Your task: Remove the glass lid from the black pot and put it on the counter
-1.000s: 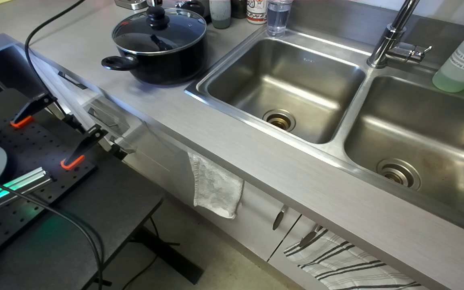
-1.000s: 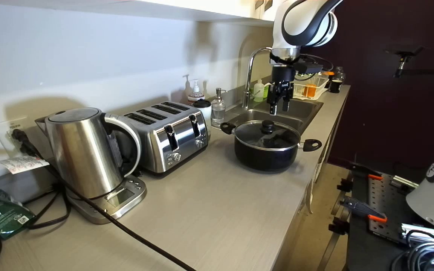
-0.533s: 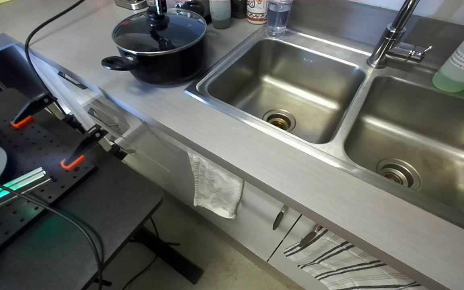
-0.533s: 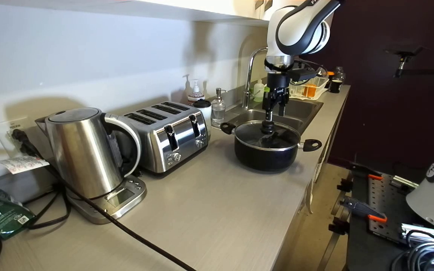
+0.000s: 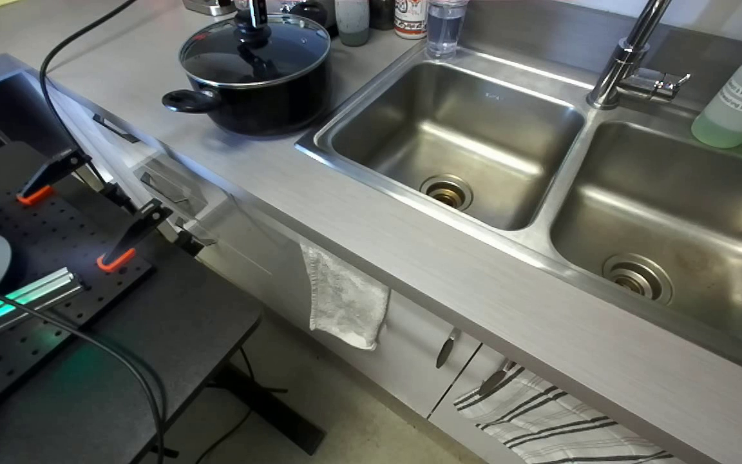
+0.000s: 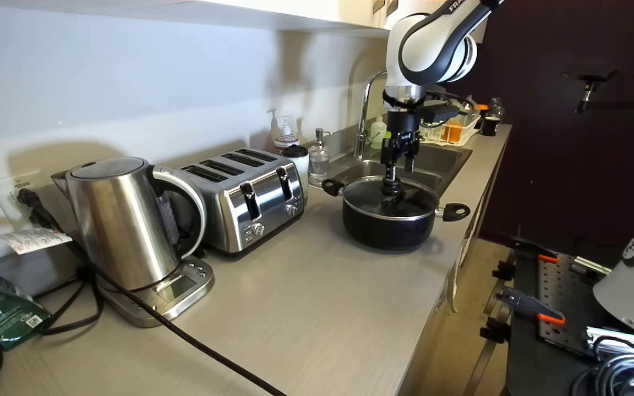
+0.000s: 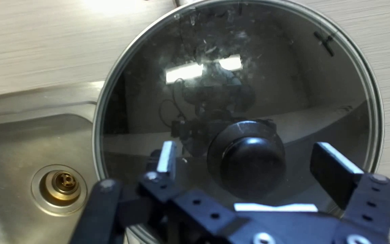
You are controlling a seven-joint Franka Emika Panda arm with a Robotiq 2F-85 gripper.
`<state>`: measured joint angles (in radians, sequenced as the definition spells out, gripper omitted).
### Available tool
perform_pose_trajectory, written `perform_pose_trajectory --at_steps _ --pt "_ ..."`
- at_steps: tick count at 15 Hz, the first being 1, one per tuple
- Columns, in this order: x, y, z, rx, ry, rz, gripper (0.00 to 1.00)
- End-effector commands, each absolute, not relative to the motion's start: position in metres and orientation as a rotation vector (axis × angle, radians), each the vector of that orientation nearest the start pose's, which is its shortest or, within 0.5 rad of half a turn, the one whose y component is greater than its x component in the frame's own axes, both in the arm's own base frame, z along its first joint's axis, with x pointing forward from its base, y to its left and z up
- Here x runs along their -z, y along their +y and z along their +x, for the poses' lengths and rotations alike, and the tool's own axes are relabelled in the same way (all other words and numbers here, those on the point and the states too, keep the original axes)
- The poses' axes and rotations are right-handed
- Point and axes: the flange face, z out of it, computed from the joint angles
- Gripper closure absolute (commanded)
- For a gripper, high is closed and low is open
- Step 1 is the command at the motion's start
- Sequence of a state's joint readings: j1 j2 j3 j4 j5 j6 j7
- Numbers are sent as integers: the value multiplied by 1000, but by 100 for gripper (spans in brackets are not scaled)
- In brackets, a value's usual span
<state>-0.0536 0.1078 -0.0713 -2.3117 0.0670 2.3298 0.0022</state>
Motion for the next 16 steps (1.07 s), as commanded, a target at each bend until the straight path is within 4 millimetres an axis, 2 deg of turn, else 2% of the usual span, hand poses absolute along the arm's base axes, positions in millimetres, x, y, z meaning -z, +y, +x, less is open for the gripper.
perform_pose_trajectory --at_steps 1,10,11,13,16 --pt "-288 -63 515 -139 303 -3100 0" --pt "-274 -57 522 -171 318 -3123 0" --pt "-274 -57 522 -168 315 -3125 25" --pt "-275 -55 522 -167 313 -3129 33" --pt "-277 -53 522 -158 305 -3130 58"
